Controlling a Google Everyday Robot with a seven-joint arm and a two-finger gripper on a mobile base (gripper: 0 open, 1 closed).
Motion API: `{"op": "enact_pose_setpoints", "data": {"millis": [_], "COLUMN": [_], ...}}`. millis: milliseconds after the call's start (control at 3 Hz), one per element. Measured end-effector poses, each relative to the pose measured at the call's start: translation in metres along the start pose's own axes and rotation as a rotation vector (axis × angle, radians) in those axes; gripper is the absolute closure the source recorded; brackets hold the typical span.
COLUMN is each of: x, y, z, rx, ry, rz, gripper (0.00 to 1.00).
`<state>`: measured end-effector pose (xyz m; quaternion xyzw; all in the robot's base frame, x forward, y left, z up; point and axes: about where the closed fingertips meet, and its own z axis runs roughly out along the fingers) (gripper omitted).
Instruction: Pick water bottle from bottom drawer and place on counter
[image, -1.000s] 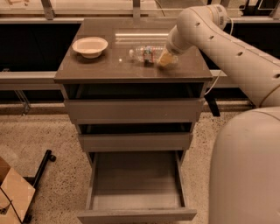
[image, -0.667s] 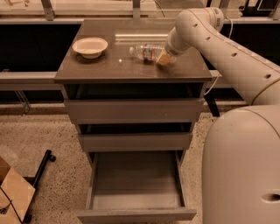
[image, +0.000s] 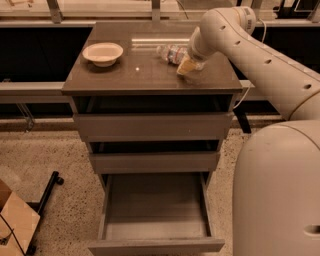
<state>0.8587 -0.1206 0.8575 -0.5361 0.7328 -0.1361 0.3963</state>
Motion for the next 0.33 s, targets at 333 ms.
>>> {"op": "enact_pose_setpoints", "data": {"millis": [333], "x": [-0.0001], "y": [0.0000], "z": [0.0000], "rx": [0.000], "ry": [0.000], "rz": [0.000], "gripper": [0.00]}}
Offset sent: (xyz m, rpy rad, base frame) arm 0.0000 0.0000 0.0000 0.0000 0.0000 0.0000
